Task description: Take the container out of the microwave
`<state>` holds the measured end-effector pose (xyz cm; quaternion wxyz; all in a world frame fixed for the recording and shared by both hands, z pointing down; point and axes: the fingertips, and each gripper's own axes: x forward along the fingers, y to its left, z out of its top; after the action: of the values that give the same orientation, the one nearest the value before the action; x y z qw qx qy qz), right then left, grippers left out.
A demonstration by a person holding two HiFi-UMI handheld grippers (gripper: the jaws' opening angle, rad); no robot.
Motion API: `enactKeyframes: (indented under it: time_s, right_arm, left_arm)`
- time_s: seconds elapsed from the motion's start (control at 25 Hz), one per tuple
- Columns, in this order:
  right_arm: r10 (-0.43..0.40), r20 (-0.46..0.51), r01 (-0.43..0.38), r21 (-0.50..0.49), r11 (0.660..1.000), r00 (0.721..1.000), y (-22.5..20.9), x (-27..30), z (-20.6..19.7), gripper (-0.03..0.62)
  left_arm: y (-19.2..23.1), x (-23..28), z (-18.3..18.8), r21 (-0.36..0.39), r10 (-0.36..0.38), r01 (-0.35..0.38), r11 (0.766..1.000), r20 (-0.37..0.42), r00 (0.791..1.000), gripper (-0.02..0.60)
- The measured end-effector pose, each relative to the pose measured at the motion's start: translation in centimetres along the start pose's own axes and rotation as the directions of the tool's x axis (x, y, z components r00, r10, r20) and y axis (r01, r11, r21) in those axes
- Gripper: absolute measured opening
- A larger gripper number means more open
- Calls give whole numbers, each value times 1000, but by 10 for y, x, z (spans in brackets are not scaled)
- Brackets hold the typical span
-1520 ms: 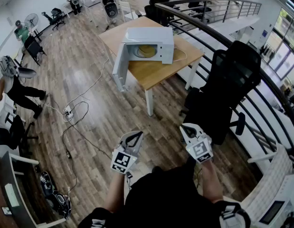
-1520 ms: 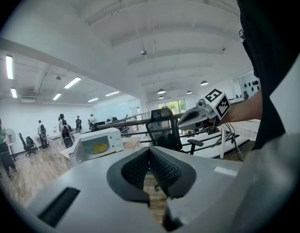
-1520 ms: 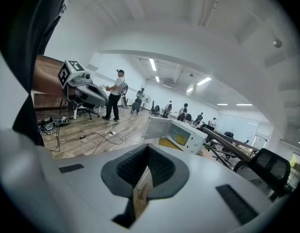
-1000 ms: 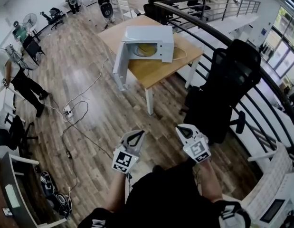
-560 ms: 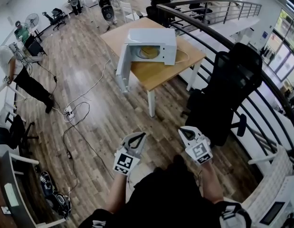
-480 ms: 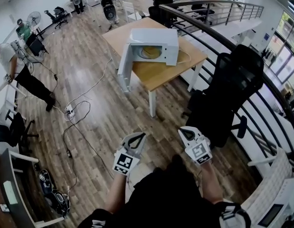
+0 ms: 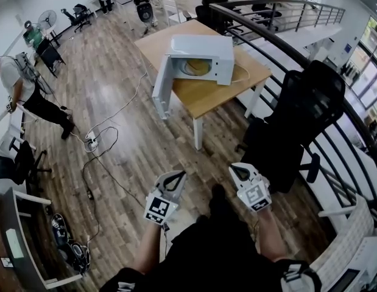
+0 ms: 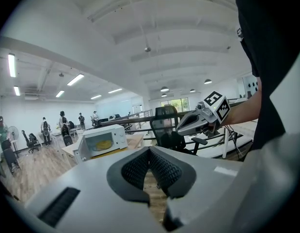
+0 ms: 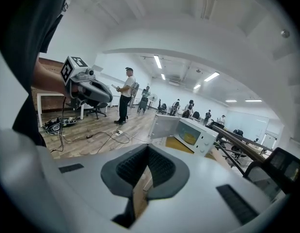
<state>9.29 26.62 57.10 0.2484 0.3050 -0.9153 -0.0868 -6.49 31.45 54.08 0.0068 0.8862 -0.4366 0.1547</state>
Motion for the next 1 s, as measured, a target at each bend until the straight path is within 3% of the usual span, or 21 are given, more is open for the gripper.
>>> enactKeyframes:
  time_s: [0.16,1.0]
  right_arm:
    - [-3,7,3,11,1000,1000,-19,14,-4,-2]
    - [26,-60,-24,38,999,998,-120,71,-41,-2]
  left_arm:
    - [10,18,5,33,-1,1,999,15,1000,2]
    - [67,128,26,8,-9,9,1000,-12,1000,2]
